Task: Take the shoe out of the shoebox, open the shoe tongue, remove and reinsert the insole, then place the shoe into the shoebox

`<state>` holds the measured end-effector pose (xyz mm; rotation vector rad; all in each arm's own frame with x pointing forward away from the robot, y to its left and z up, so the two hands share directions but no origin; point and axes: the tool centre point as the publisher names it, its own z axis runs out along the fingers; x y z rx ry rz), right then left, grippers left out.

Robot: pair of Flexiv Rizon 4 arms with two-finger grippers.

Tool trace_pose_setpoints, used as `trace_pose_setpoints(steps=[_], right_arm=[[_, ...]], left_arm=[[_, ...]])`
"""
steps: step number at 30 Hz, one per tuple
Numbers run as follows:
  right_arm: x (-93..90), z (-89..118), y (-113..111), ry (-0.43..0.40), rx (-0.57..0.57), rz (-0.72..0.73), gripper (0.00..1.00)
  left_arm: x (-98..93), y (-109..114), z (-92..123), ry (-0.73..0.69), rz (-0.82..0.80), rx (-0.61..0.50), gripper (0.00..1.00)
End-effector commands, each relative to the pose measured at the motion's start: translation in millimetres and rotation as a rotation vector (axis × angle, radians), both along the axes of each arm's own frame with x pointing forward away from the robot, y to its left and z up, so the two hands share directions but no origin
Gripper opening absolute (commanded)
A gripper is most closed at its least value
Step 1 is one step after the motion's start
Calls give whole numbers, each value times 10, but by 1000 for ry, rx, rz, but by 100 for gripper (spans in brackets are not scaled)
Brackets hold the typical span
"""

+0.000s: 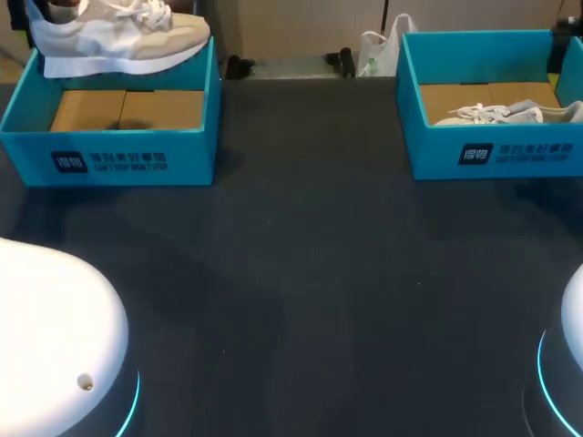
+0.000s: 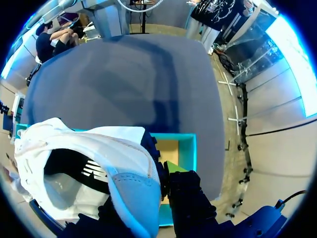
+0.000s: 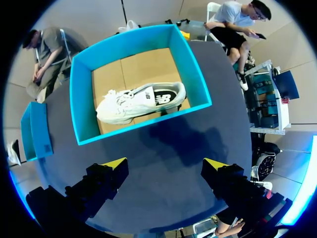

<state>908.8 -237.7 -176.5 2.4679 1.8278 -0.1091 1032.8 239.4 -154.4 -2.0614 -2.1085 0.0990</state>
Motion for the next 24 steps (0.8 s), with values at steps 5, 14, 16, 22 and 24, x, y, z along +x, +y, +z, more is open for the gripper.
trace_pose_setpoints(steps=[5, 14, 16, 22, 24], right_arm=[[-6, -2, 2, -1, 0, -1, 100], [-6, -2, 2, -1, 0, -1, 100], [-6, -2, 2, -1, 0, -1, 100], [-6, -2, 2, -1, 0, -1, 100], [-6, -2, 2, -1, 0, -1, 100]], left_arm=[[-704, -343, -3, -391, -21, 66, 0], [-1386, -881, -34, -435, 3, 69, 0], [-1492, -996, -73, -430, -3, 80, 0], [-1758, -1230, -127, -395, -35, 70, 0], [-1758, -1230, -127, -395, -35, 70, 0]])
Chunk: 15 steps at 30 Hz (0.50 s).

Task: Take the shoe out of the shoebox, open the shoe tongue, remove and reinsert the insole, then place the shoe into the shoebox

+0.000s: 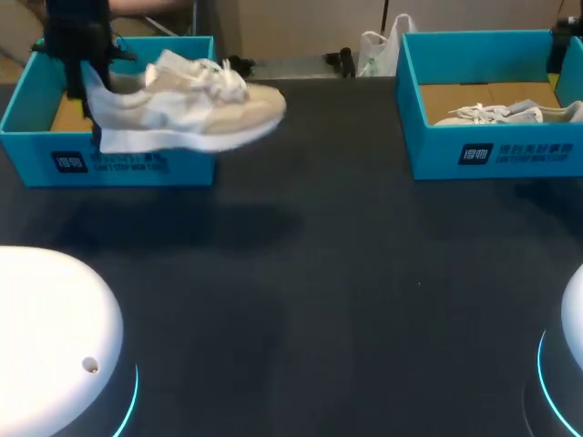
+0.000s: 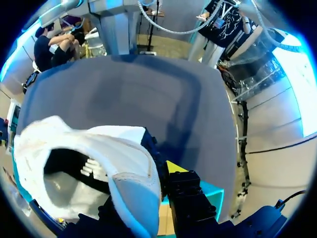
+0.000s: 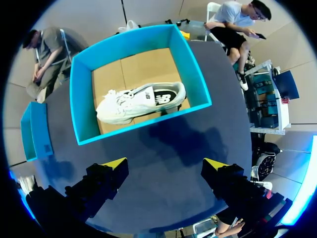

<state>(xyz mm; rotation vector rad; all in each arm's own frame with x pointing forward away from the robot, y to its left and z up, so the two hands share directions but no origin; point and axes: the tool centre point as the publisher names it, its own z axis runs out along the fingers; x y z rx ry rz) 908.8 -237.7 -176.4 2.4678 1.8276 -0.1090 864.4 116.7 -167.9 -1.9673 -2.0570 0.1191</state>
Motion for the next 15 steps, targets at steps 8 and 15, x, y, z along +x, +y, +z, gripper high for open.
trace_pose_setpoints(steps=[8, 15], right_arm=[[-6, -3, 1, -1, 0, -1, 100], [-6, -3, 1, -1, 0, -1, 100]], left_arm=[[-74, -3, 7, -476, -70, 12, 0], [-451, -220, -131, -510, -90, 26, 0]])
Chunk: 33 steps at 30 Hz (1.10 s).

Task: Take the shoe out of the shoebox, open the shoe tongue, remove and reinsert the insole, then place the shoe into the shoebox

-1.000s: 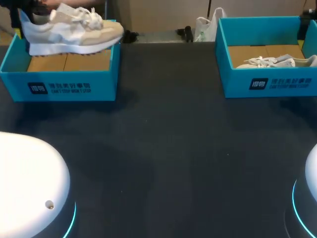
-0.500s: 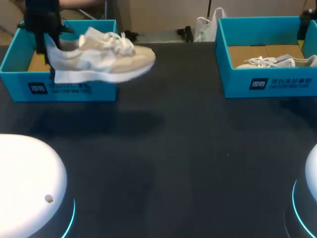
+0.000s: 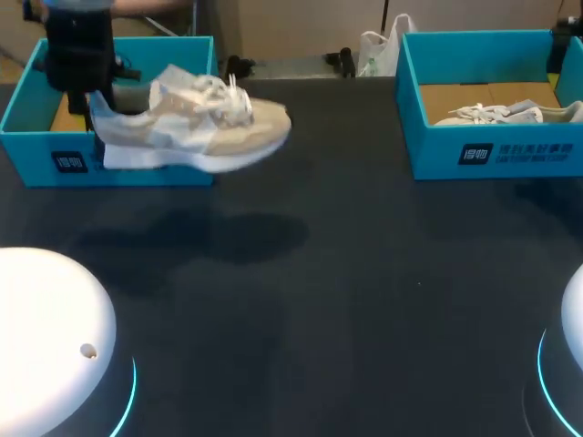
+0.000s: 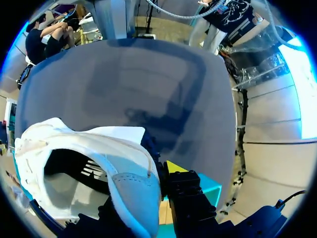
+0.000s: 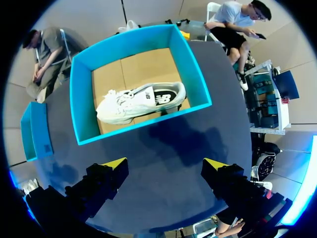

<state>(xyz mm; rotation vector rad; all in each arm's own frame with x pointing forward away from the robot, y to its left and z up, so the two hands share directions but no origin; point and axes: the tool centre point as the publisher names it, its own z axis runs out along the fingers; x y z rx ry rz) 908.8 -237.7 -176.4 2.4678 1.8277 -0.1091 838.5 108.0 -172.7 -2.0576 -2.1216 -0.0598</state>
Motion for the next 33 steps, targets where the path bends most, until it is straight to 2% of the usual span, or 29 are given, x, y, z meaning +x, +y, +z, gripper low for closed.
trace_pose_setpoints(steps=[1, 8, 11, 23, 25, 27, 33], right_arm=[[-6, -2, 1, -1, 0, -1, 100], [-6, -2, 1, -1, 0, -1, 100], [-6, -2, 1, -1, 0, -1, 100], [-6, -2, 1, -1, 0, -1, 100], [-6, -2, 1, -1, 0, -1, 100], [-6, -2, 1, -1, 0, -1, 100], [-6, -2, 1, -1, 0, -1, 100]], left_arm=[[-245, -172, -108, -351, -67, 19, 0], [-613, -470, -308, -336, -89, -4, 0], [-814, -669, -433, -329, -112, 0, 0], [-814, -669, -433, -329, -112, 0, 0], [-877, -753, -562, -336, -154, 24, 0], [-983, -871, -681, -326, -224, -19, 0], [-1136, -1163, -960, -341, -290, -5, 0]])
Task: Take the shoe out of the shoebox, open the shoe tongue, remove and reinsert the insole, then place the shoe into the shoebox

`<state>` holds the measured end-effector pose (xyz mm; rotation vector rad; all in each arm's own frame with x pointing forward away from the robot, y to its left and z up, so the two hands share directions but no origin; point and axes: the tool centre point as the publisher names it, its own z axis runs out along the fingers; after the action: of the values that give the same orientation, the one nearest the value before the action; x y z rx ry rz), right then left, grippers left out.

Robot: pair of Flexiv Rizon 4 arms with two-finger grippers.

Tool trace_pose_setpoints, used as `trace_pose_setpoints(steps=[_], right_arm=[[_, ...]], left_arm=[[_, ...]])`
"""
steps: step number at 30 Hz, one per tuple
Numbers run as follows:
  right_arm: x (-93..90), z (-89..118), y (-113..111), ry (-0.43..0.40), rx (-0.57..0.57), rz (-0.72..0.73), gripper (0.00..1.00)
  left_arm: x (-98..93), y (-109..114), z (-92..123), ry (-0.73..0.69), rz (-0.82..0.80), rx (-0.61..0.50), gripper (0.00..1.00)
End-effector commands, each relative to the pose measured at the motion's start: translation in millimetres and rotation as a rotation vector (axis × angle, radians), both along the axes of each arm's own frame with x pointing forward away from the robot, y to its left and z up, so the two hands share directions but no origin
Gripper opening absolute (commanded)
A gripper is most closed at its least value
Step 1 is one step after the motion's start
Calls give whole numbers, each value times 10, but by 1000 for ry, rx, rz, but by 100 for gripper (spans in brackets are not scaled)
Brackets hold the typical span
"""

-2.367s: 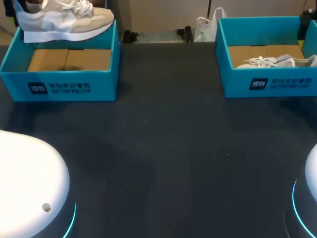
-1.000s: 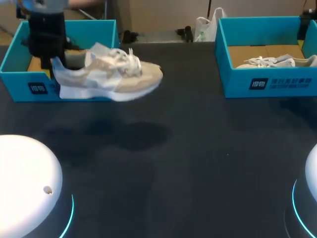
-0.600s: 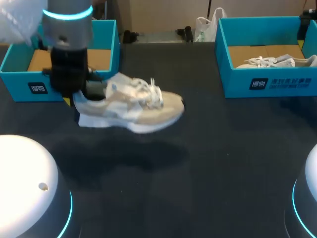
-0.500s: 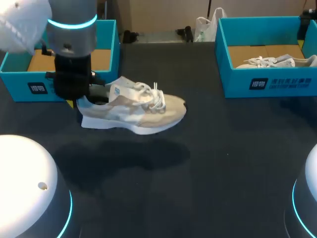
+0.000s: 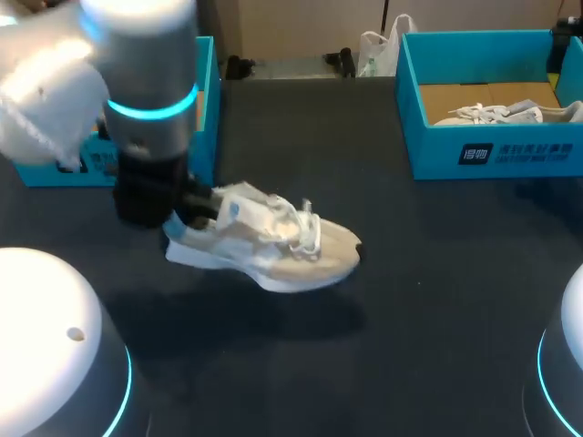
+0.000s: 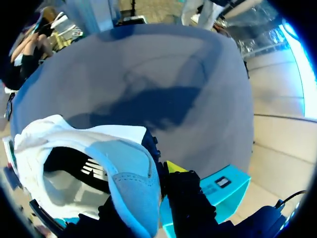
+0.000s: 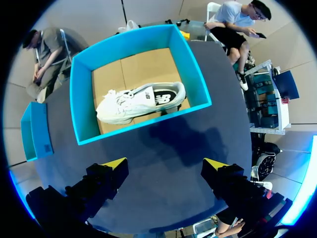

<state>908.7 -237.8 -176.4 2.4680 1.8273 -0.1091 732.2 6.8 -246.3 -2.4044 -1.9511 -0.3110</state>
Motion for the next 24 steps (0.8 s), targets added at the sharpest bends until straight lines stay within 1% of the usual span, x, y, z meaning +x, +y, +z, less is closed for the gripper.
trace_pose_setpoints(steps=[1, 6, 10, 17, 24], right_arm=[[-5, -2, 2, -1, 0, 0, 100], [-5, -2, 2, -1, 0, 0, 100], [-5, -2, 2, -1, 0, 0, 100], [-5, -2, 2, -1, 0, 0, 100], [-5, -2, 2, -1, 0, 0, 100]], left_arm=[[-82, -203, -278, -134, -36, -3, 0], [-106, -420, -536, -134, -28, 12, 0], [-96, -550, -691, -116, -6, 12, 0], [-38, -704, -912, -73, 24, 18, 0], [-45, -867, -1067, -79, 42, 33, 0]])
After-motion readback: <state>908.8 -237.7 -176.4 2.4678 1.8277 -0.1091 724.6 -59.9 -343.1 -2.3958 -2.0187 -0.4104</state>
